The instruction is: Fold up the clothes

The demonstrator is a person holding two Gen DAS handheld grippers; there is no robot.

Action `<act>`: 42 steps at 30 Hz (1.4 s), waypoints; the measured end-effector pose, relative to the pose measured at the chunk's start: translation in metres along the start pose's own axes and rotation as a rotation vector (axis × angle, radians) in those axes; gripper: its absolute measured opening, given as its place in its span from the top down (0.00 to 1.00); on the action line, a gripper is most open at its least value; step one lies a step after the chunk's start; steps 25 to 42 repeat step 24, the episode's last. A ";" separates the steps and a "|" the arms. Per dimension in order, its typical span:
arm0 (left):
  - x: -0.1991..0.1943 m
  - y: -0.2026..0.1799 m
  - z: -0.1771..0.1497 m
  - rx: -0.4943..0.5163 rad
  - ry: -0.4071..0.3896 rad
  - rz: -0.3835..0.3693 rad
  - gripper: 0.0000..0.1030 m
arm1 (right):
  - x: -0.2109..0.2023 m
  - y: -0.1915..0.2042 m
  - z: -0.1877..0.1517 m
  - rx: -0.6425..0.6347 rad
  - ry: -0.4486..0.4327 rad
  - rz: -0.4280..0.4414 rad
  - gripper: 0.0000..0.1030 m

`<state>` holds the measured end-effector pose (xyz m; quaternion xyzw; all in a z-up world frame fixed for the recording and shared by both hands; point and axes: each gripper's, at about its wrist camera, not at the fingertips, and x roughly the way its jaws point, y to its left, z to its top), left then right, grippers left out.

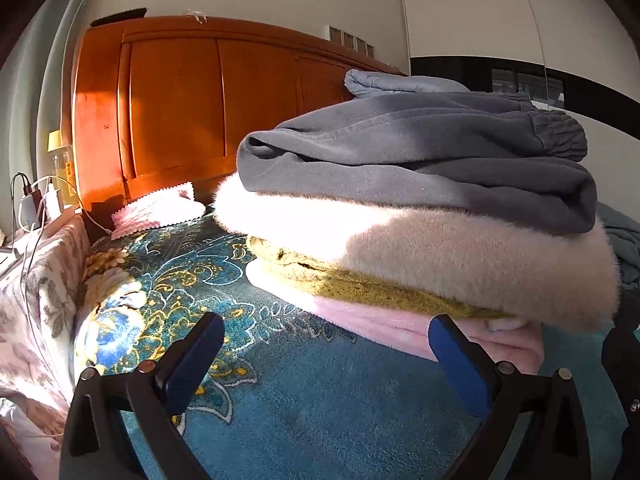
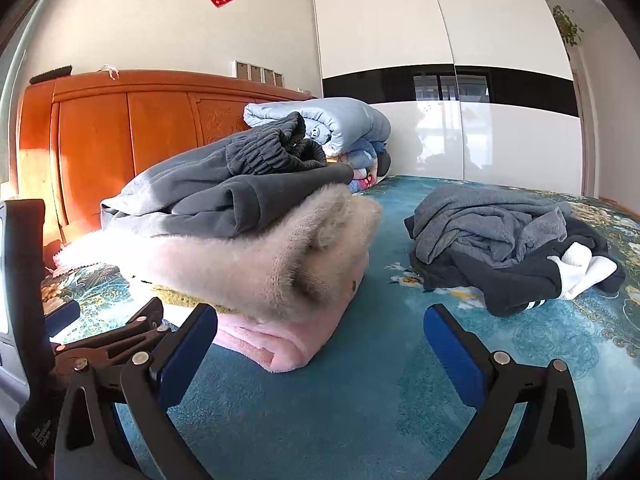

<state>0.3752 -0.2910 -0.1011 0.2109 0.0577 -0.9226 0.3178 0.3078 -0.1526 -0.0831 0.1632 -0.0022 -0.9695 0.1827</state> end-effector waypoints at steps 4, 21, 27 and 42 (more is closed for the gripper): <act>-0.005 -0.002 0.000 0.013 -0.024 0.012 0.00 | -0.003 0.002 0.000 -0.011 -0.013 -0.005 0.00; -0.008 -0.009 -0.001 0.045 -0.022 0.092 0.00 | -0.009 0.006 0.000 -0.035 -0.041 -0.018 0.00; -0.012 -0.015 -0.002 0.073 -0.043 0.094 0.00 | -0.010 0.006 0.001 -0.038 -0.046 -0.017 0.00; -0.012 -0.015 -0.002 0.073 -0.043 0.094 0.00 | -0.010 0.006 0.001 -0.038 -0.046 -0.017 0.00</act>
